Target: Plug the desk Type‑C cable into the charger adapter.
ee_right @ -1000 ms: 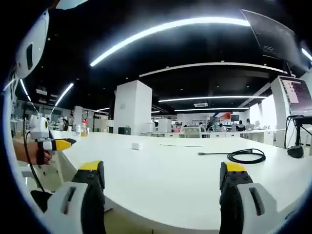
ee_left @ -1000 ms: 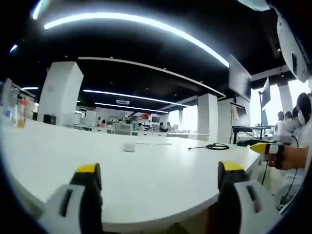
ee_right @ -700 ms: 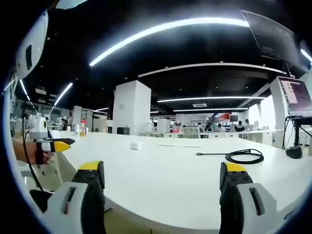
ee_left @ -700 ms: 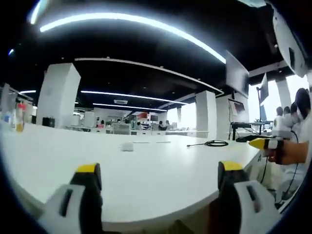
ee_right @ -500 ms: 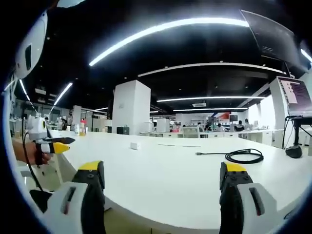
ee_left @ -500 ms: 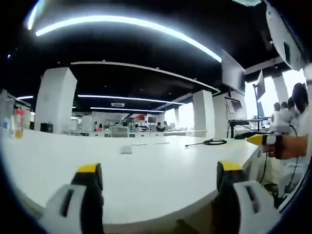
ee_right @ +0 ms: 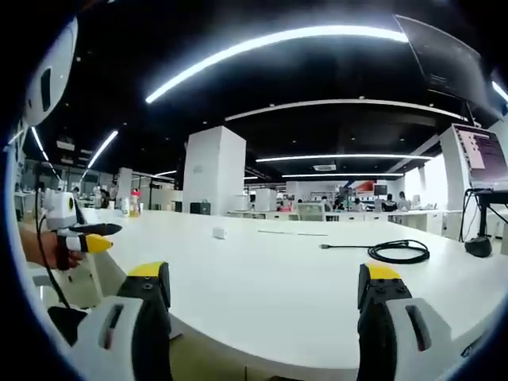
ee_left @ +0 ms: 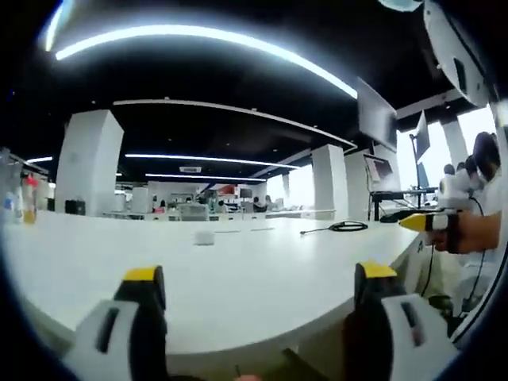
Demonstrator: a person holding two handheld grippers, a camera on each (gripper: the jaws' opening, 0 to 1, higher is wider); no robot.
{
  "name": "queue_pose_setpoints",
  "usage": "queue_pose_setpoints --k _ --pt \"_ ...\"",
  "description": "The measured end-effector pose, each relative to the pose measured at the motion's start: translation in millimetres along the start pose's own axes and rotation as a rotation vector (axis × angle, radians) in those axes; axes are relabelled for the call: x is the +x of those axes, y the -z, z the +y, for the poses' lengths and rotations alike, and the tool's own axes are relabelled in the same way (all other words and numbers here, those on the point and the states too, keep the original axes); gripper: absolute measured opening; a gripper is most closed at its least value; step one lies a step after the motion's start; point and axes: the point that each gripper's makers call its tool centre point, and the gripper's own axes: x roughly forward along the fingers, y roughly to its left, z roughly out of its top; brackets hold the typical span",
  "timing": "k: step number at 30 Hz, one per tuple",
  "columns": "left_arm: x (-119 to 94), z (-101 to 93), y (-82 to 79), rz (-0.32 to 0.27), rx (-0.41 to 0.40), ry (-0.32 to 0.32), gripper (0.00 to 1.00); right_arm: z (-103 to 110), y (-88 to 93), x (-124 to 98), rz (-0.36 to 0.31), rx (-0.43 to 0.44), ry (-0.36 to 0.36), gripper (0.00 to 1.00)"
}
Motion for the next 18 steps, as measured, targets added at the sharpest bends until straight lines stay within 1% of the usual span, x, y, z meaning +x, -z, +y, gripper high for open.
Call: queue_pose_setpoints --k 3,5,14,18 --pt "1 -1.2 6.7 0.047 -0.018 0.005 1.0 0 -1.0 0 -0.005 0.001 -0.002 1.0" --pt "1 -2.5 9.7 0.066 -0.014 0.01 1.0 0 -1.3 0 -0.006 0.002 -0.001 1.0" --pt "5 -5.4 0.2 0.046 0.024 0.023 1.0 -3 -0.5 0 -0.007 0.003 0.0 1.0" --pt "8 -7.0 -0.8 0.053 0.034 0.032 1.0 -3 -0.1 0 -0.007 0.005 0.003 1.0"
